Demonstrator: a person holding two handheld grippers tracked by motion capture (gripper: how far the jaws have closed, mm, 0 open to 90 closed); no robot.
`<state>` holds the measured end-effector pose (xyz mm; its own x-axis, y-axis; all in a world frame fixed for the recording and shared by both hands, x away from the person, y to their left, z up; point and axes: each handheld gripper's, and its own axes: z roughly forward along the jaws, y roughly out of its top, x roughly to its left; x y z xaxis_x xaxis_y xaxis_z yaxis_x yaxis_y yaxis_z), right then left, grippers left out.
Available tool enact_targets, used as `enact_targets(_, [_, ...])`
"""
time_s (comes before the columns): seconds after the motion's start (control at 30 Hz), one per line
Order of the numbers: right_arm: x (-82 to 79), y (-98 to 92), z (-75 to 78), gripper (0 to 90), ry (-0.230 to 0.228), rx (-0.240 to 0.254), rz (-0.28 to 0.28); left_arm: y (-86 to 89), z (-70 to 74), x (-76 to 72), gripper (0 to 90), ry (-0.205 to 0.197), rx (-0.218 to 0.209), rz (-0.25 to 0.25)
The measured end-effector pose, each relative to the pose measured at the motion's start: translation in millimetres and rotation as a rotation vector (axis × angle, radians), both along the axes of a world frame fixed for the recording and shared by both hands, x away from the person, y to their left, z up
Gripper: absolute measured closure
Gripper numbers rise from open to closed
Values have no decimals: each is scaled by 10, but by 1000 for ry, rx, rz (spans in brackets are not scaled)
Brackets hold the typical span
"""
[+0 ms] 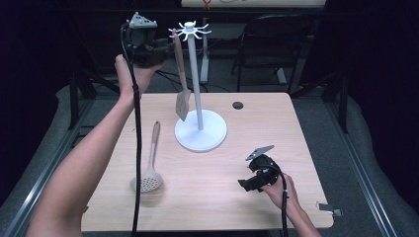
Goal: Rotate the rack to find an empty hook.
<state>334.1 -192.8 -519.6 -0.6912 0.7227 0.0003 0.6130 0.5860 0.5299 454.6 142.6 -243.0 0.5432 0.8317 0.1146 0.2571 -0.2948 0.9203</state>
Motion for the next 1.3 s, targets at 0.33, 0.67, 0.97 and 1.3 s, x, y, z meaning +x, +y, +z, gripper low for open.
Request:
enact_targets(0.33, [-4, 4, 4, 149, 0, -3, 1, 104, -319, -69, 313, 85, 36, 34])
enact_targets(0.67, [0, 15, -3, 148, 12, -2, -1, 227, -697, -113, 156, 179, 52, 54])
enact_targets(0.97, [-3, 25, -11, 148, 16, 9, -6, 389, -1097, -238, 110, 237, 78, 97])
enact_targets(1.3, [-5, 40, -22, 148, 20, -4, -6, 582, -1624, -393, 65, 335, 95, 156])
